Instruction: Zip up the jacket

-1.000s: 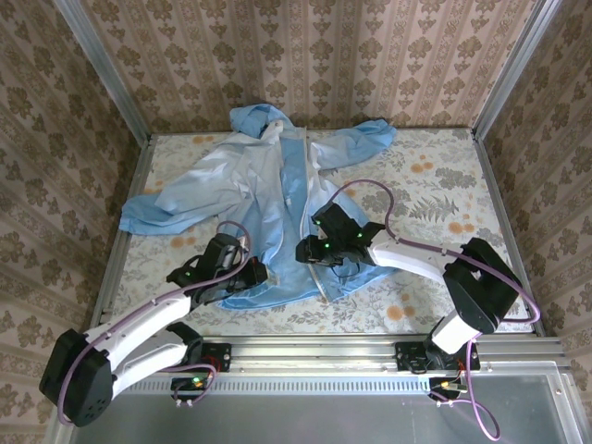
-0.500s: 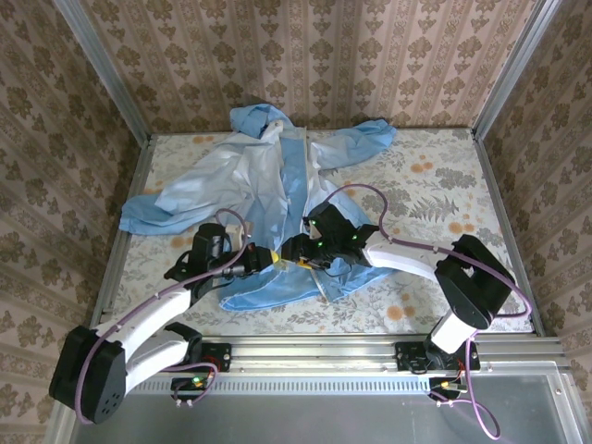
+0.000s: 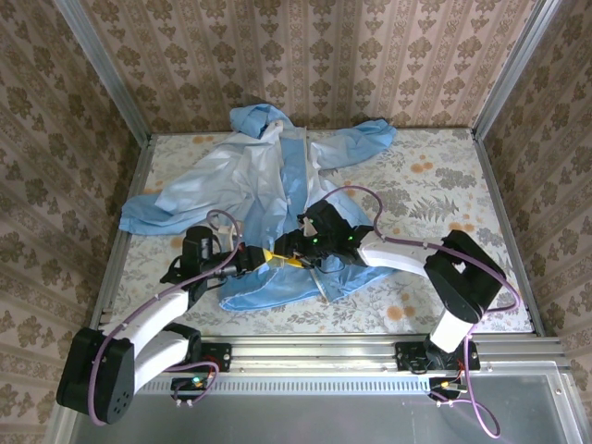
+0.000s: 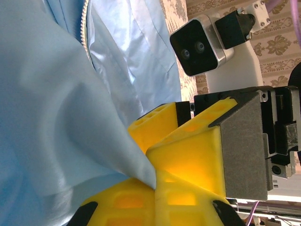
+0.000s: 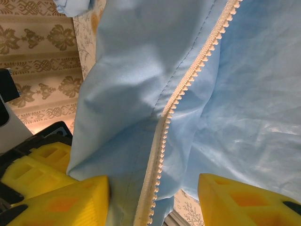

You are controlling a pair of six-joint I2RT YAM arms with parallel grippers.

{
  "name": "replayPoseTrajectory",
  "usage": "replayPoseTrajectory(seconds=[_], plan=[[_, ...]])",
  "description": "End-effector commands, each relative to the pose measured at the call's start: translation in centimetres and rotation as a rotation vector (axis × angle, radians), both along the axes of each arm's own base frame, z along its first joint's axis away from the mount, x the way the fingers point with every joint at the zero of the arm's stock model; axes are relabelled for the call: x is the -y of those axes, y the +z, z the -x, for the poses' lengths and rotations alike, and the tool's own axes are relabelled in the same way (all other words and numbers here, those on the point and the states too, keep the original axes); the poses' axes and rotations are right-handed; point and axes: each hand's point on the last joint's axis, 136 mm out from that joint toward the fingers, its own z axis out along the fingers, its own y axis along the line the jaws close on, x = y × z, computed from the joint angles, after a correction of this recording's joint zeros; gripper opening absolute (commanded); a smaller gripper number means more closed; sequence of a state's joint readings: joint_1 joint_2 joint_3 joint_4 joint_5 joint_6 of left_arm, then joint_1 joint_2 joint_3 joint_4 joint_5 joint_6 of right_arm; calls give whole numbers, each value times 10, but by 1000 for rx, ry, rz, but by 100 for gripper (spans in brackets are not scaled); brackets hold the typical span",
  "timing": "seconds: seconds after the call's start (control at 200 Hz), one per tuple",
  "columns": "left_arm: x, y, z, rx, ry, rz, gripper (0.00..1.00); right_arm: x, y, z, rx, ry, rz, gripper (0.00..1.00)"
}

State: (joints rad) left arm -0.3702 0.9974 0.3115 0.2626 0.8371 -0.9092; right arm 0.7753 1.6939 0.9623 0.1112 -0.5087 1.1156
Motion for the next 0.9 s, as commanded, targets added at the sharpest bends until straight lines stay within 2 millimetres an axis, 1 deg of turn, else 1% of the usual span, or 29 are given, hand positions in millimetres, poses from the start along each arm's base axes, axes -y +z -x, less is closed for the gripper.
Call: replayPoseTrajectory(seconds=[0.0, 0.03, 0.065, 0.085, 0.14, 0.195, 0.255, 0.265, 0.335, 0.4, 0.455, 0.505, 0.585, 0.635, 0.655, 0.695, 0.72, 0.82, 0.895], plan=[[5, 18, 9, 60, -67, 60, 0, -15, 10, -3, -12, 32, -65, 50], [5, 18, 10, 60, -73, 62, 0, -17, 12, -4, -12, 35, -77, 48], [5, 18, 11, 57, -78, 62, 0, -18, 12, -5, -16, 35, -90, 44], [4, 17, 12, 54, -79, 60, 0, -19, 14, -6, -15, 33, -98, 40], [3, 15, 13, 46, -77, 51, 0, -20, 15, -6, -15, 31, -107, 24], [1, 12, 15, 37, -72, 41, 0, -19, 16, -8, -11, 25, -105, 12], [-1, 10, 16, 27, -62, 30, 0, -18, 17, -7, -3, 22, -104, 1], [-2, 10, 16, 24, -59, 29, 1, -18, 17, -8, -2, 22, -105, 0], [-5, 9, 16, 12, -38, 18, 15, -16, 18, -7, 6, 16, -98, 0], [-8, 9, 17, -9, -12, 3, 29, -13, 17, -6, 20, 5, -76, 0], [-12, 7, 19, -31, 19, -11, 38, -10, 16, -5, 31, -7, -53, 0], [-14, 8, 20, -35, 51, -16, 43, -9, 15, -4, 39, -13, -41, 0], [-11, 13, 24, -11, 79, -7, 50, -9, 14, -3, 38, -23, -41, 0], [-11, 12, 25, -7, 101, -11, 53, -12, 14, -3, 36, -27, -50, 0], [-6, 11, 30, -5, 83, -13, 54, -12, 14, -3, 34, -29, -52, 0], [-3, 9, 35, -10, 67, -16, 54, -15, 14, -4, 31, -27, -61, 0], [-4, 6, 33, -7, 89, -30, 55, -16, 15, -3, 32, -24, -68, 0], [0, 0, 35, -23, 83, -33, 54, -21, 17, -2, 30, -7, -77, 0], [3, -5, 36, -41, 78, -40, 54, -21, 18, -1, 32, -6, -78, 0]])
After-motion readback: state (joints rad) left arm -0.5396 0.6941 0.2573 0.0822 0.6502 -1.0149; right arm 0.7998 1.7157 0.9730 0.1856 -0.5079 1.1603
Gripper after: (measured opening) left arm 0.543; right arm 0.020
